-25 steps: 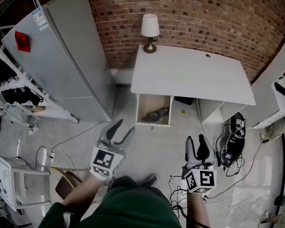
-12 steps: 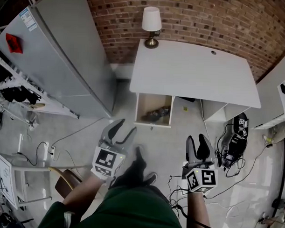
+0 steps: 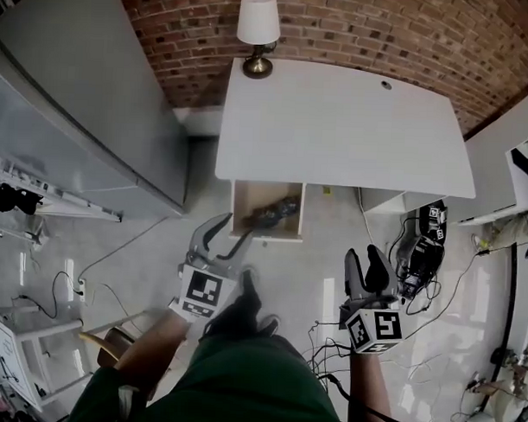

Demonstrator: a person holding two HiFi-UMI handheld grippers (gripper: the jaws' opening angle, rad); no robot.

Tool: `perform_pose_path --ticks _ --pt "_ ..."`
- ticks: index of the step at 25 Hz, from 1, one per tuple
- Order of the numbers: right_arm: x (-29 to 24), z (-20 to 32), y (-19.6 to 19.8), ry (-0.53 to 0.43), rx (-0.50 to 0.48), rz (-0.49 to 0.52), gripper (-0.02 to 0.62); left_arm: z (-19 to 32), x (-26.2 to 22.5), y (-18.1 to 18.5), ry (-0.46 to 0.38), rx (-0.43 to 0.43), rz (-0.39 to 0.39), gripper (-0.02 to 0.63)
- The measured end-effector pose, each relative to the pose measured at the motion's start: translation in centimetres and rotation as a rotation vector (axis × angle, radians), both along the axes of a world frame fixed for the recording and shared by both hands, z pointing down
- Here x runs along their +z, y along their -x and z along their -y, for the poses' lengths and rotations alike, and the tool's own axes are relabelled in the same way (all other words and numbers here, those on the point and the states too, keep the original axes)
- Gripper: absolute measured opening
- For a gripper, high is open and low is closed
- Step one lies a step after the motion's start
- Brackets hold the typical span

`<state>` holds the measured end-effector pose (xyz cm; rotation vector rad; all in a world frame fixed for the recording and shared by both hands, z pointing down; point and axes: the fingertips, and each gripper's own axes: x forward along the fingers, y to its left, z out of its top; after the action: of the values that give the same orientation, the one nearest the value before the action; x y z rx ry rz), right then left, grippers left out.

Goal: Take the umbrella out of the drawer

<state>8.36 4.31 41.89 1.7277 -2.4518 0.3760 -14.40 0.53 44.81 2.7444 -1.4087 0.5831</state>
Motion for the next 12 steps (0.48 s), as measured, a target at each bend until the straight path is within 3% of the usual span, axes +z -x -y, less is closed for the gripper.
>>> perform_pose_path --ticks 7,12 --pt "1.0 5.9 -1.4 0.031 0.093 -0.005 0.173 5.5 5.9 -1.9 0.113 0.097 0.038 0.190" --pt "3.3 8.0 -2.9 0.037 0.133 0.067 0.173 7.7 10.7 -4.9 0.158 0.169 0.079 0.192"
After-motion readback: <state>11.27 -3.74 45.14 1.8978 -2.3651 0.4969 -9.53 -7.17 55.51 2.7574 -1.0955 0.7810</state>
